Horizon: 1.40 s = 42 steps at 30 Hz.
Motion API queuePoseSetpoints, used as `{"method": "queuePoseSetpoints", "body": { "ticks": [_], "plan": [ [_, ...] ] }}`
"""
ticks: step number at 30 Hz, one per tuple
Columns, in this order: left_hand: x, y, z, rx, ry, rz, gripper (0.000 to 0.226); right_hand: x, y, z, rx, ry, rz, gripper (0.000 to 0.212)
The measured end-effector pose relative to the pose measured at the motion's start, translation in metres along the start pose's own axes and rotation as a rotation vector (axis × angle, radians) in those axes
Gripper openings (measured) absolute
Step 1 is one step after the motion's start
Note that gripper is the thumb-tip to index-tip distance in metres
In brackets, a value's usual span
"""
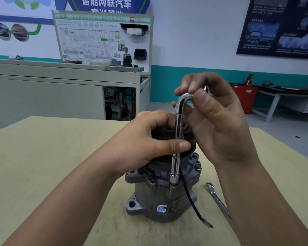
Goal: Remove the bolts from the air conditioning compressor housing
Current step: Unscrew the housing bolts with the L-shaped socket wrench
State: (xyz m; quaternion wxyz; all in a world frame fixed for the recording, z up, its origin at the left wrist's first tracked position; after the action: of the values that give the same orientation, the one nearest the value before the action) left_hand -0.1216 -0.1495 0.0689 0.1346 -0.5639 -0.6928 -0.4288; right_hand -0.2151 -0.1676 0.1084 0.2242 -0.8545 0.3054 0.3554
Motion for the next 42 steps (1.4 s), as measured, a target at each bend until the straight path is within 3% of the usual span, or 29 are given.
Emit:
{"method": "queuePoseSetpoints", "body": {
  "ticks": [5, 9, 18, 24, 30, 36, 42],
  "plan": [
    [-0.001, 0.000, 0.000, -0.001, -0.002, 0.037, 0.033, 0.005, 0.012, -0.001, 0.134, -0.003, 0.097, 0.004],
    [-0.001, -0.002, -0.002, -0.039, -0.041, 0.054, 0.012, 0.011, 0.015, -0.002, 0.181, -0.052, 0.088, 0.011],
    [0.001, -0.002, -0.001, -0.066, -0.063, 0.052, 0.024, 0.013, 0.013, -0.002, 0.240, -0.104, 0.235, 0.014],
    [0.003, -0.003, -0.003, -0.017, -0.058, -0.098, 0.039, 0.010, -0.002, -0.003, 0.142, -0.034, 0.470, 0.020],
    [0.001, -0.001, -0.002, 0.037, -0.026, -0.034, 0.029, 0.004, -0.009, 0.001, -0.040, 0.051, 0.366, 0.022],
    [0.005, -0.002, -0.001, 0.025, -0.027, 0.026, 0.024, 0.004, -0.007, 0.001, -0.075, 0.039, 0.205, 0.019],
    [0.008, -0.002, -0.002, 0.018, -0.062, -0.044, 0.042, 0.002, -0.003, 0.000, -0.039, 0.043, 0.148, 0.032]
  ]
}}
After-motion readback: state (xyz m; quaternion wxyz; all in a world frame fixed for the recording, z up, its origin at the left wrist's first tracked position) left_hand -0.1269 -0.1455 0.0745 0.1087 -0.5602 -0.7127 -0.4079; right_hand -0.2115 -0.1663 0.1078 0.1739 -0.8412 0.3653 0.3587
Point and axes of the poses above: each hand's wrist, its own z-axis away from the middle knuckle, its own y-axis out of the back of the hand, x = y × z, the point moved 8 cm from there along -z, towards the middle knuckle, and after that the axes turned 11 degrees about -y, right-handed, at the moved point
